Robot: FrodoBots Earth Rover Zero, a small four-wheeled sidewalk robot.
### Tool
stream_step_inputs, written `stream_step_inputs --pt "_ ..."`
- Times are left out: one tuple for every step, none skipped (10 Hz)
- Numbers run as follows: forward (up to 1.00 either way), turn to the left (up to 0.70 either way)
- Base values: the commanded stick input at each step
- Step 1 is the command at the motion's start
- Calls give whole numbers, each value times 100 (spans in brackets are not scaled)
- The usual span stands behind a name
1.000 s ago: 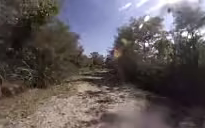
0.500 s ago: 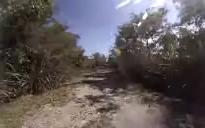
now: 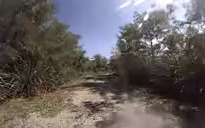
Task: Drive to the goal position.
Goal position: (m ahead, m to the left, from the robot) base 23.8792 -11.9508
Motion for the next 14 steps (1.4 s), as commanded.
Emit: stream_step_inputs --pt "50 0" --pt "50 0" --pt "50 0" --pt "50 0" --pt "50 0" --pt "50 0" --pt "50 0" --pt "50 0" --pt "50 0" --pt "50 0" --pt "50 0" --pt "50 0" --pt "50 0" --pt "50 0"
